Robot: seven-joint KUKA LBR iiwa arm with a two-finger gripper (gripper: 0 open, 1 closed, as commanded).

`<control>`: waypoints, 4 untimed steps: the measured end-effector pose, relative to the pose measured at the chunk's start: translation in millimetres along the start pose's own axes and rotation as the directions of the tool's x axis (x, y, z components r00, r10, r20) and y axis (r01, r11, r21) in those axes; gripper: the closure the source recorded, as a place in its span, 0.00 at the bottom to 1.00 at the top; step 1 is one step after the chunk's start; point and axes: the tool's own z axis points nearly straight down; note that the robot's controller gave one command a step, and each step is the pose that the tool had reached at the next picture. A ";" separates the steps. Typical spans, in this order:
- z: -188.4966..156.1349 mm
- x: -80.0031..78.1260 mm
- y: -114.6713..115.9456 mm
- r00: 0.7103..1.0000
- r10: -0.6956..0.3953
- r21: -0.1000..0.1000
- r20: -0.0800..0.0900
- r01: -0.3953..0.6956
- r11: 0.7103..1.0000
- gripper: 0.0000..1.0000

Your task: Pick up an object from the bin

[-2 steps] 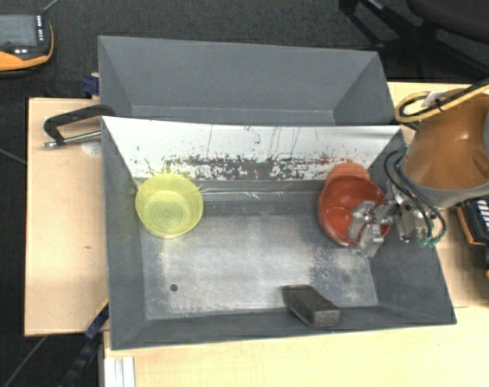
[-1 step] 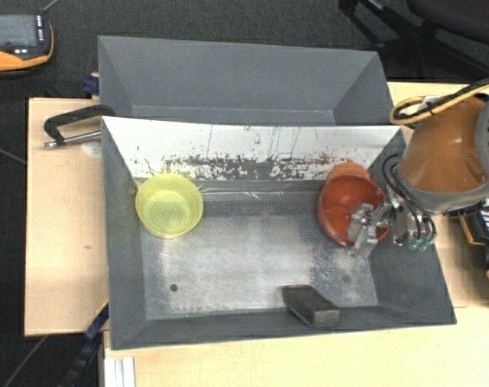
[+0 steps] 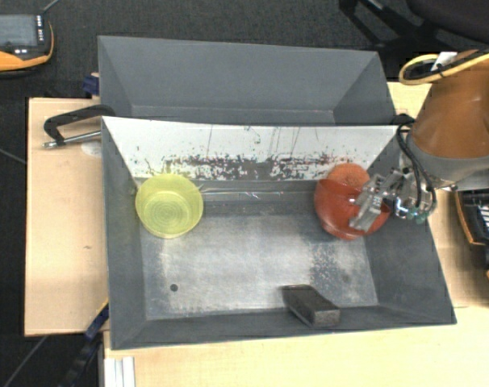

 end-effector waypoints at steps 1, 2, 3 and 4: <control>49.6 23.5 9.6 0.928 0.372 0.001 -0.005 -0.372 0.928 1.00; 52.4 -22.5 37.1 0.986 0.167 -0.002 -0.010 -0.167 0.986 1.00; -32.4 -21.0 61.1 0.991 0.136 -0.009 -0.001 -0.136 0.991 1.00; 18.0 -3.4 58.8 0.998 0.061 -0.007 -0.011 -0.061 0.998 1.00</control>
Offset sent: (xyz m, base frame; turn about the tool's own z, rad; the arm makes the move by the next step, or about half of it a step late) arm -0.0177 0.0169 -0.0484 0.3820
